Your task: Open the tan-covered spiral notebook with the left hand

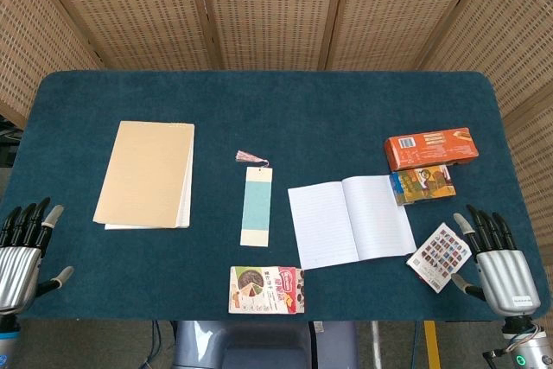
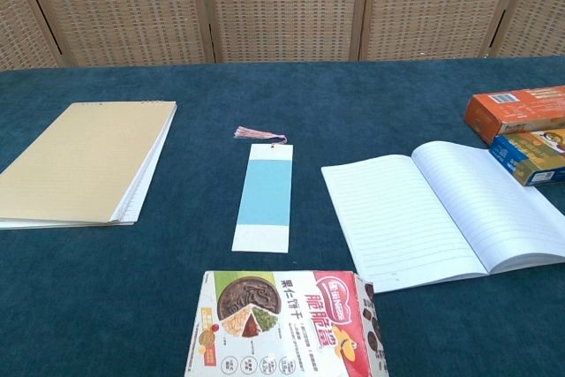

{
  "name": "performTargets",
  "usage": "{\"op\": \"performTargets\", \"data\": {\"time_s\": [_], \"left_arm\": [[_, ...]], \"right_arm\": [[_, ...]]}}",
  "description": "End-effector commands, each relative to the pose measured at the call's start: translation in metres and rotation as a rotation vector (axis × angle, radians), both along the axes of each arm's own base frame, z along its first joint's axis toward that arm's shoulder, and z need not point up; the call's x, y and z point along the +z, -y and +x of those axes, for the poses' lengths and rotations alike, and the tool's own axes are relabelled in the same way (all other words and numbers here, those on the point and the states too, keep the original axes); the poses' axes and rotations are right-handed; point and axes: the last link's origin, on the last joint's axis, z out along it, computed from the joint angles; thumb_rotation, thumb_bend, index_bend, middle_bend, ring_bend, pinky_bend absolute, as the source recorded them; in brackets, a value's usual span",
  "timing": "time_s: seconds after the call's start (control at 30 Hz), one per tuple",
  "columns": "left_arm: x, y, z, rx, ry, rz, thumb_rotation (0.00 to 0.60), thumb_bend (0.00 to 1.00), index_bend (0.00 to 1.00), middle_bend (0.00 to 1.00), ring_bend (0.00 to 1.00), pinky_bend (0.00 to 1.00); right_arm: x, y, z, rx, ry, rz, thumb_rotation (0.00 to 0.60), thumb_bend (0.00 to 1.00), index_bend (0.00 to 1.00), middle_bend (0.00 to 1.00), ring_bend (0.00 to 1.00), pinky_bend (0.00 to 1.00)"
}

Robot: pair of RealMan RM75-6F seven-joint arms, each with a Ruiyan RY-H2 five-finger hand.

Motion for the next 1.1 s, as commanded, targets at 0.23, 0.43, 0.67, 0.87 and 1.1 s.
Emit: {"op": "performTargets", "data": {"time_s": [0.23, 0.43, 0.67, 0.87, 1.1], "left_arm": [[0.0, -0.001, 0.0, 0.003, 0.003, 0.003, 0.6, 0.15, 0.0, 0.0, 0.0, 0.0], [0.0, -0.003, -0.002, 0.009, 0.007, -0.004, 0.6, 0.15, 0.0, 0.0, 0.0, 0.0], [-0.002, -0.005, -0.003, 0.016, 0.005, -0.018, 0.6, 0.15, 0.0, 0.0, 0.0, 0.0], [-0.003, -0.006, -0.001, 0.01, 0.006, -0.026, 0.6, 0.16, 0.0, 0.0, 0.0, 0.0], [-0.009, -0.012, 0.0, 0.016, 0.004, -0.063, 0.6, 0.16, 0.0, 0.0, 0.0, 0.0]], "right_arm": [[0.002, -0.002, 0.001, 0.006, 0.008, -0.004, 0.6, 0.1, 0.0, 0.0, 0.0, 0.0], [0.003, -0.002, 0.002, 0.007, 0.011, -0.007, 0.6, 0.1, 0.0, 0.0, 0.0, 0.0], [0.004, -0.004, -0.003, 0.025, 0.021, 0.006, 0.6, 0.1, 0.0, 0.0, 0.0, 0.0], [0.005, -0.005, -0.004, 0.012, 0.017, 0.003, 0.6, 0.1, 0.0, 0.0, 0.0, 0.0], [0.005, -0.004, -0.004, 0.002, 0.022, 0.003, 0.6, 0.1, 0.0, 0.0, 0.0, 0.0]]}}
